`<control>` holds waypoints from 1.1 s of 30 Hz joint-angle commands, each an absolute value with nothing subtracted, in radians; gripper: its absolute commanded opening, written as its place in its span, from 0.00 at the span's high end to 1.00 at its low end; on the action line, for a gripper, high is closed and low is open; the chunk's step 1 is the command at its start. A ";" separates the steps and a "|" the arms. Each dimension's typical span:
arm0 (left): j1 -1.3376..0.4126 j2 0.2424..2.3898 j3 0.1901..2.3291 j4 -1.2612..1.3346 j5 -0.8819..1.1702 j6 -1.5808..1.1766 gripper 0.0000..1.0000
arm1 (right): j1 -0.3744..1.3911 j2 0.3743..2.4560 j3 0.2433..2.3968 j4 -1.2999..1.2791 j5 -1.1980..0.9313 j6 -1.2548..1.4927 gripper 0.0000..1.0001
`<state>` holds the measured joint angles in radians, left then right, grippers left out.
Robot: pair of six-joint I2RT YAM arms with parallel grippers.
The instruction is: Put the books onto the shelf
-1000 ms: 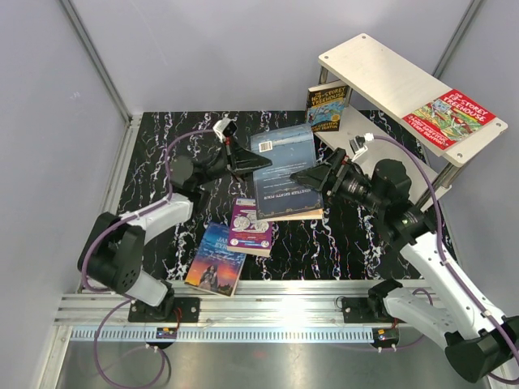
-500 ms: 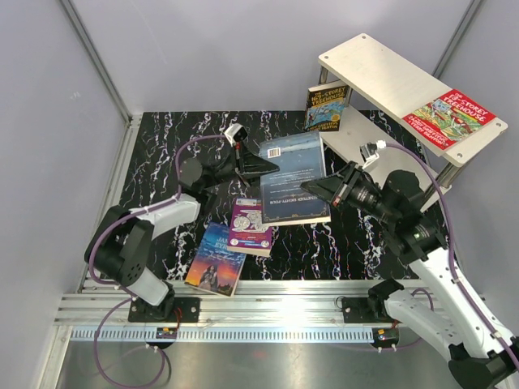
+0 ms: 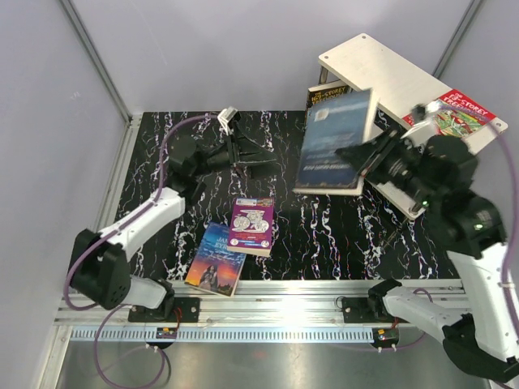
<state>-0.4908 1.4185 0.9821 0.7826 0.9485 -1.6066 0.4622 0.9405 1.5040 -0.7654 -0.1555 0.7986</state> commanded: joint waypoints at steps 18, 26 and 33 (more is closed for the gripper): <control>-0.476 1.215 1.207 -0.423 0.696 -0.744 0.01 | 0.150 1.541 2.488 -1.328 0.694 0.193 1.00; -0.474 1.203 1.180 -0.417 0.716 -0.732 0.01 | -0.222 1.328 2.236 -0.922 0.132 0.500 1.00; -0.472 1.206 1.189 -0.426 0.716 -0.704 0.01 | -0.458 1.319 2.107 -0.860 -0.095 0.679 1.00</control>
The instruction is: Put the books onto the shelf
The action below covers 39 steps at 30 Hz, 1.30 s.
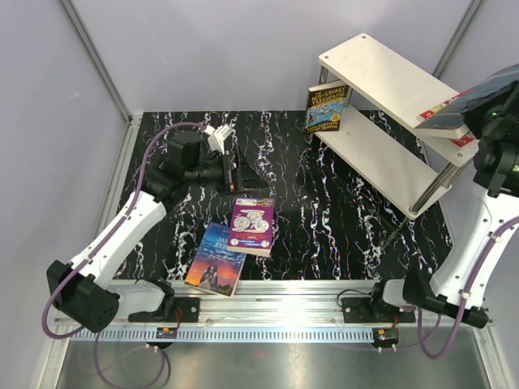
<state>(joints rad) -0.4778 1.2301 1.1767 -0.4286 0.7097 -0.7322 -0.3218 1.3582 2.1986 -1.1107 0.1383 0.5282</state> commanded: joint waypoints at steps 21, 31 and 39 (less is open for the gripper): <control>-0.434 1.203 1.114 -0.361 0.724 -0.715 0.01 | -0.847 1.457 1.789 -0.474 -0.658 1.161 1.00; -0.433 1.233 1.108 -0.308 0.747 -0.738 0.01 | -0.847 1.427 1.750 -0.567 -0.653 1.124 0.39; -0.431 1.227 1.103 -0.316 0.747 -0.730 0.01 | -0.847 1.408 1.733 -0.650 -0.608 1.094 0.00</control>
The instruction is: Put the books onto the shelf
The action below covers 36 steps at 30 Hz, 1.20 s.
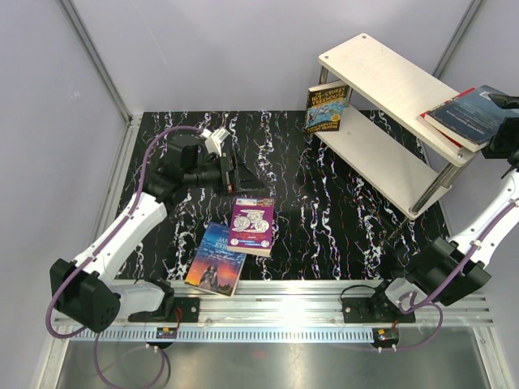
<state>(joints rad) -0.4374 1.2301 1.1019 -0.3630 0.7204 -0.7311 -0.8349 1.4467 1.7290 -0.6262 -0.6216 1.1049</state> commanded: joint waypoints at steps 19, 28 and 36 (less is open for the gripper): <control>-0.433 1.287 1.140 -0.373 0.782 -0.700 0.01 | -0.859 1.737 2.220 -1.508 -0.532 0.571 0.00; -0.433 1.292 1.120 -0.371 0.796 -0.704 0.01 | -0.861 1.677 2.137 -1.503 -0.520 0.537 0.00; -0.433 1.292 1.120 -0.390 0.807 -0.684 0.01 | -0.861 1.615 2.148 -1.509 -0.474 0.532 0.00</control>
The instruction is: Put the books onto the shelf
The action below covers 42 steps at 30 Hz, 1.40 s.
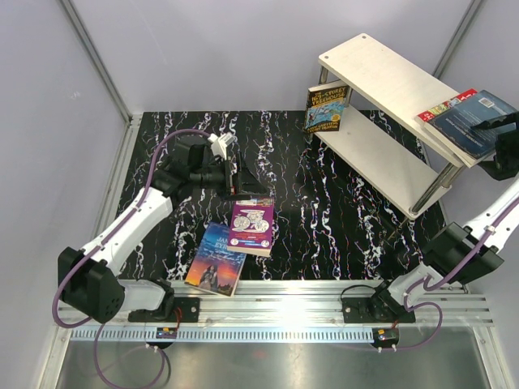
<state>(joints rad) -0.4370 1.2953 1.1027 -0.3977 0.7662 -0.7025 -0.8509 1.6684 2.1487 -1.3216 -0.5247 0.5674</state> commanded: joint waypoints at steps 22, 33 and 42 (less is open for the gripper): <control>-0.434 1.312 1.137 -0.413 0.802 -0.672 0.01 | -0.861 1.655 2.302 -1.551 -0.307 0.495 0.00; -0.442 1.344 1.178 -0.419 0.802 -0.652 0.01 | -0.859 1.534 2.327 -1.485 -0.306 0.560 0.11; -0.448 1.342 1.160 -0.442 0.795 -0.643 0.01 | -0.861 1.574 2.370 -1.548 -0.106 0.512 1.00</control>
